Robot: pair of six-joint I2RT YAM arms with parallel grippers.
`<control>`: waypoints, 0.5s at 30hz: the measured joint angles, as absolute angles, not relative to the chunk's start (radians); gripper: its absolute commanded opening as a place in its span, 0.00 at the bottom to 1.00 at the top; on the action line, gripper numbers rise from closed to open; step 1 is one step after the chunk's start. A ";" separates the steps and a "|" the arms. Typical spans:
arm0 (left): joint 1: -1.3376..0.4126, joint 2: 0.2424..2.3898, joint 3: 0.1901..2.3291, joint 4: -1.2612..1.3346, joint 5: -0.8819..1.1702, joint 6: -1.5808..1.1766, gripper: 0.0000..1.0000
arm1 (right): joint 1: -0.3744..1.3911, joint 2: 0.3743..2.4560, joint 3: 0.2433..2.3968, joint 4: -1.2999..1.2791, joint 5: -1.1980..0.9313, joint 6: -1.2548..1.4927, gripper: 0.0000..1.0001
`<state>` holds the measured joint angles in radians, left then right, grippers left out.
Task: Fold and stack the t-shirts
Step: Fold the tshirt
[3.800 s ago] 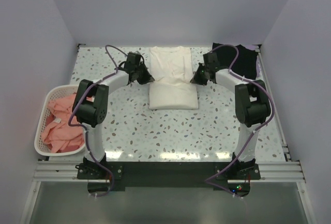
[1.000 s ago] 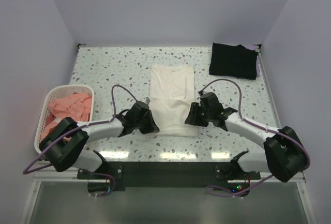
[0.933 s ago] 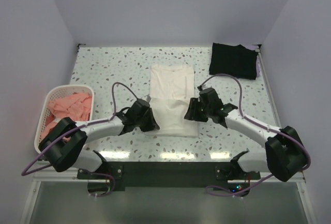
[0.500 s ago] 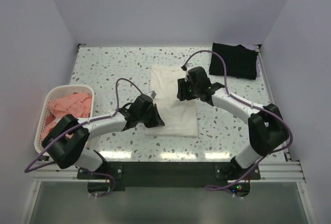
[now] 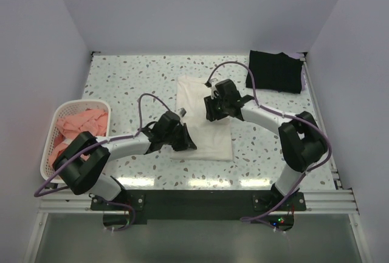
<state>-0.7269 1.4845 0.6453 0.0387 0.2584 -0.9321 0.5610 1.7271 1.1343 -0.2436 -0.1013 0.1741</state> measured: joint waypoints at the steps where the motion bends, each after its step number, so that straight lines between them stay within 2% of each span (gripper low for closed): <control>1: -0.727 1.486 0.645 0.040 0.260 -0.932 0.00 | 0.561 1.734 1.135 -0.244 -0.103 0.174 0.42; 5: -0.727 1.493 0.645 0.044 0.270 -0.932 0.00 | 0.561 1.768 1.152 -0.247 -0.117 0.171 0.38; 9: -0.727 1.495 0.645 0.044 0.281 -0.932 0.00 | 0.561 1.783 1.170 -0.248 -0.126 0.167 0.21; 15: -0.728 1.510 0.645 0.045 0.284 -0.932 0.00 | 0.561 1.790 1.209 -0.255 -0.123 0.167 0.12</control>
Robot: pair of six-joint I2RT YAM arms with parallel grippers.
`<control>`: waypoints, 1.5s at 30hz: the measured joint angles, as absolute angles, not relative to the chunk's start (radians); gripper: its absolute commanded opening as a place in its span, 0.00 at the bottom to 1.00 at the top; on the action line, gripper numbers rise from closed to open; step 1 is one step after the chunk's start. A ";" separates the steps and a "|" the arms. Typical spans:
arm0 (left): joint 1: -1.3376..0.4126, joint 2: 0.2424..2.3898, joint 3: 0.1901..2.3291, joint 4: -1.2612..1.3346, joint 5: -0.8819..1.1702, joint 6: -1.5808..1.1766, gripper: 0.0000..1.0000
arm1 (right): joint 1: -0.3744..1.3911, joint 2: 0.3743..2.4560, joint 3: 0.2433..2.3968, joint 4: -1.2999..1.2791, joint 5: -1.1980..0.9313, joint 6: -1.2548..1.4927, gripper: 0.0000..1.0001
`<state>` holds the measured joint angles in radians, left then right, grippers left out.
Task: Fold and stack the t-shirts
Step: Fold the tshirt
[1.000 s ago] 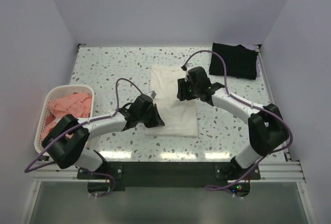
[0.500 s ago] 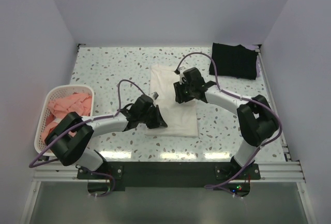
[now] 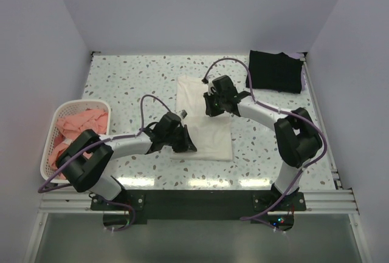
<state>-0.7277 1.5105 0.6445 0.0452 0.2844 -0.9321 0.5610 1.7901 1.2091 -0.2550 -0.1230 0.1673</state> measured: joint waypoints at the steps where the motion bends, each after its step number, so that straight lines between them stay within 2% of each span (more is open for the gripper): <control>1: -0.728 1.513 0.643 0.045 0.284 -0.932 0.00 | 0.561 1.792 1.215 -0.256 -0.120 0.167 0.12; 5: -0.731 1.526 0.635 0.047 0.284 -0.932 0.00 | 0.561 1.798 1.229 -0.266 -0.099 0.169 0.11; 7: -0.734 1.527 0.627 0.048 0.284 -0.932 0.00 | 0.561 1.805 1.233 -0.268 -0.096 0.173 0.26; 9: -0.736 1.528 0.622 0.046 0.284 -0.932 0.00 | 0.561 1.808 1.233 -0.271 -0.096 0.175 0.37; 12: -0.736 1.528 0.619 0.047 0.284 -0.932 0.00 | 0.561 1.807 1.233 -0.267 -0.097 0.175 0.39; 24: -0.736 1.528 0.619 0.048 0.284 -0.932 0.00 | 0.561 1.808 1.226 -0.262 -0.149 0.173 0.32; 37: -0.736 1.548 0.616 0.058 0.284 -0.932 0.00 | 0.562 1.813 1.221 -0.262 -0.203 0.169 0.35; 45: -0.736 1.554 0.611 0.065 0.283 -0.932 0.00 | 0.563 1.813 1.219 -0.262 -0.219 0.165 0.19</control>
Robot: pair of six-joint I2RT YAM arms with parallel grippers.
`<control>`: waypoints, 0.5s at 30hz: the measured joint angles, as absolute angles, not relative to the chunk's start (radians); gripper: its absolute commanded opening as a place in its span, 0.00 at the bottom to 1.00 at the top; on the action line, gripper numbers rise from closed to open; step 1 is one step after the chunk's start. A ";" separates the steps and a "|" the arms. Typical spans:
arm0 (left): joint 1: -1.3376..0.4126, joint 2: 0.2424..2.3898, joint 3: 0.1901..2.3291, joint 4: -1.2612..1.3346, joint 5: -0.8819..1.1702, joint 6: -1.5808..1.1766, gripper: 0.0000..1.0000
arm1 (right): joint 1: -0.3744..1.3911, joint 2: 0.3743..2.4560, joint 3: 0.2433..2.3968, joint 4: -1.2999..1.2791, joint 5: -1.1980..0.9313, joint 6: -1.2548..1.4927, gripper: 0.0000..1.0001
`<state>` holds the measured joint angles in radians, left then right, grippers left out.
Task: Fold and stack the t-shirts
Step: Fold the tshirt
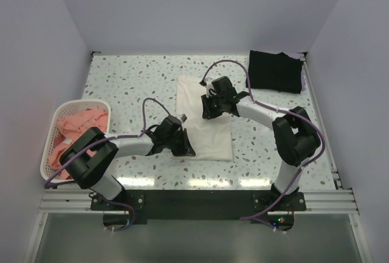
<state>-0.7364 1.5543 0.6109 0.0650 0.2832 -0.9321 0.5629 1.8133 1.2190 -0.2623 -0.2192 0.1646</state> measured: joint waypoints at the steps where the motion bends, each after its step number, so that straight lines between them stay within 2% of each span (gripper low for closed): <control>1: -0.736 1.555 0.611 0.065 0.283 -0.932 0.00 | 0.563 1.813 1.219 -0.262 -0.220 0.164 0.18; 8: -0.736 1.558 0.611 0.066 0.283 -0.932 0.00 | 0.563 1.825 1.219 -0.264 -0.218 0.163 0.01; 15: -0.736 1.558 0.611 0.066 0.283 -0.932 0.00 | 0.563 1.827 1.221 -0.271 -0.187 0.163 0.00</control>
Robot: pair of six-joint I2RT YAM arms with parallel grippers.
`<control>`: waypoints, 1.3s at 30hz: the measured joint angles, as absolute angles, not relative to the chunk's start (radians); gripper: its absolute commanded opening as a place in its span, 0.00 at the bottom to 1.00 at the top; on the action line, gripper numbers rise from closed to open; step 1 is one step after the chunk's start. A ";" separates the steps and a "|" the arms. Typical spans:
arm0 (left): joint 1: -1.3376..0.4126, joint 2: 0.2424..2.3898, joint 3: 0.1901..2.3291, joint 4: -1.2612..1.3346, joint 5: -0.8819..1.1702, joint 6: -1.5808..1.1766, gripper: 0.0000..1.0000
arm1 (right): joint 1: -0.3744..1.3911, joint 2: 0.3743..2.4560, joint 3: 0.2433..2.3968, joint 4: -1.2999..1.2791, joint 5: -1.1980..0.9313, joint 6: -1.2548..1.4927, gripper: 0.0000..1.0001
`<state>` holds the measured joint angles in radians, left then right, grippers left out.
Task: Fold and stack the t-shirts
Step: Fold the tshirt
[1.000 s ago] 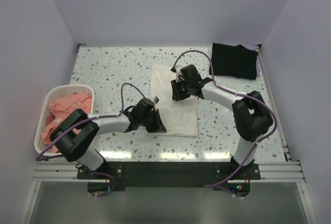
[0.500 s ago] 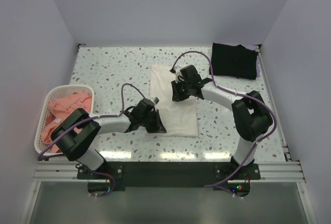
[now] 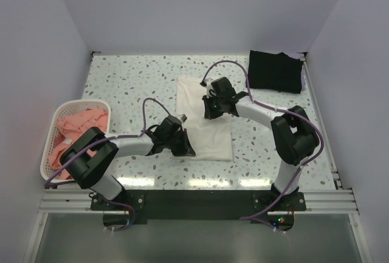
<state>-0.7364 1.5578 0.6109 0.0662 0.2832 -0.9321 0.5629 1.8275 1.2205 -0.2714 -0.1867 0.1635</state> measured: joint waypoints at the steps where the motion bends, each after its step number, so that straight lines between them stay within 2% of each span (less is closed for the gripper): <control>1: -0.736 1.558 0.611 0.066 0.283 -0.932 0.00 | 0.563 1.827 1.222 -0.273 -0.174 0.164 0.00; 4: -0.736 1.558 0.611 0.065 0.282 -0.932 0.00 | 0.562 1.827 1.230 -0.278 -0.147 0.167 0.00; 6: -0.736 1.557 0.616 0.056 0.279 -0.926 0.03 | 0.562 1.827 1.236 -0.279 -0.131 0.172 0.05; 7: -0.736 1.556 0.625 0.045 0.275 -0.920 0.06 | 0.562 1.827 1.238 -0.279 -0.117 0.176 0.11; 8: -0.736 1.553 0.636 0.031 0.269 -0.913 0.09 | 0.562 1.826 1.240 -0.278 -0.107 0.183 0.24; 12: -0.715 1.521 0.731 -0.076 0.212 -0.870 0.25 | 0.556 1.786 1.236 -0.293 -0.031 0.228 0.48; 21: -0.540 1.461 0.924 -0.215 0.003 -0.769 0.22 | 0.372 1.515 1.053 -0.262 0.028 0.355 0.50; 29: -0.537 1.609 0.997 -0.299 -0.113 -0.709 0.22 | 0.359 1.512 0.944 -0.247 0.005 0.406 0.51; 39: -0.537 1.723 1.080 -0.339 -0.171 -0.668 0.23 | 0.355 1.527 0.929 -0.194 -0.019 0.438 0.51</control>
<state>-0.5369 1.7226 1.0801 -0.3386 -0.1707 -0.6682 0.3550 1.5269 0.9291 -0.1940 -0.0189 0.4377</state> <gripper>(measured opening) 0.229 0.506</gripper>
